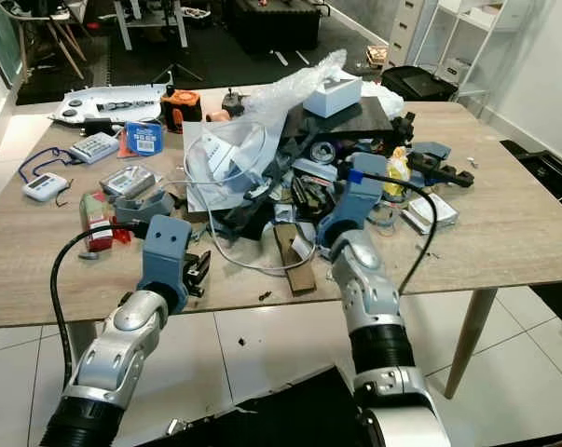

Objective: Picking trash to rubbish bin

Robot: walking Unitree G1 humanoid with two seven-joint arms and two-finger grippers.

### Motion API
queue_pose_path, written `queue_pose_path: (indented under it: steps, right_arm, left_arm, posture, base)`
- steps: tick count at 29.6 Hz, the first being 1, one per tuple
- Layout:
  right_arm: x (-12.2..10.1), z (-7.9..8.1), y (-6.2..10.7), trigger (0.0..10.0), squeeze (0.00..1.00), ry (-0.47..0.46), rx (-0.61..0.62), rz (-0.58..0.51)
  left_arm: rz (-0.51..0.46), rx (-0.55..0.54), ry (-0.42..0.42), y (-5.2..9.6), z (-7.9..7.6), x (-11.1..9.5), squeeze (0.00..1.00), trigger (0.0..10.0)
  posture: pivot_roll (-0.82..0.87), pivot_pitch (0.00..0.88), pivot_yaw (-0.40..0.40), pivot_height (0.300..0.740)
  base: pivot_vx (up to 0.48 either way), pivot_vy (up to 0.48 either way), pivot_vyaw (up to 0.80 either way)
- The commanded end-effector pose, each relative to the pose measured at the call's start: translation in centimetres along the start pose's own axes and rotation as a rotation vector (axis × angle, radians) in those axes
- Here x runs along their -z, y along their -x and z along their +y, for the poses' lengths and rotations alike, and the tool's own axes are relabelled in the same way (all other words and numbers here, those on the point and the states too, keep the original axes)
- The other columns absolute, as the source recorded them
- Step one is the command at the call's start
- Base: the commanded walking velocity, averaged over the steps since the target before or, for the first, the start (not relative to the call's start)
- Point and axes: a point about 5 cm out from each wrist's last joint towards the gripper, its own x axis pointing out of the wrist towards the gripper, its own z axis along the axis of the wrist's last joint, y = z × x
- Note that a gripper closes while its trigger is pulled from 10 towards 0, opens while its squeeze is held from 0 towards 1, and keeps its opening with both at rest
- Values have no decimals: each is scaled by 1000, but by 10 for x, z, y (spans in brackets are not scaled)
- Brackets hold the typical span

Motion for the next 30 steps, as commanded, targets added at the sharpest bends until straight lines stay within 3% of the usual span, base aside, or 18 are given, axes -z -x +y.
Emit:
queue_pose_path:
  steps: [1,8,14,24,30]
  right_arm:
    - [3,-2,-4,10000,0,-40,10,8]
    - [1,6,-29,10000,0,-13,10,68]
    - [-5,7,-35,10000,0,-23,18,70]
    - [-6,21,-44,10000,0,-1,2,82]
    - [-10,32,-47,10000,0,-37,-46,59]
  left_arm:
    - [-21,20,-36,0,-1,-4,0,10000]
    - [-123,141,-143,-6,-13,-26,0,10000]
    - [-178,186,-154,-6,-19,-37,0,10000]
    - [-352,318,-218,10,-38,-60,0,10000]
    - [-381,369,-238,18,-44,-67,0,10000]
  posture:
    - [110,67,-36,740]
    - [136,98,-42,740]
    - [137,155,-61,740]
    - [128,264,-80,740]
    - [133,283,-84,740]
  base:
    - [0,0,0]
    - [0,0,0]
    - [0,0,0]
    - [0,0,0]
    - [0,0,0]
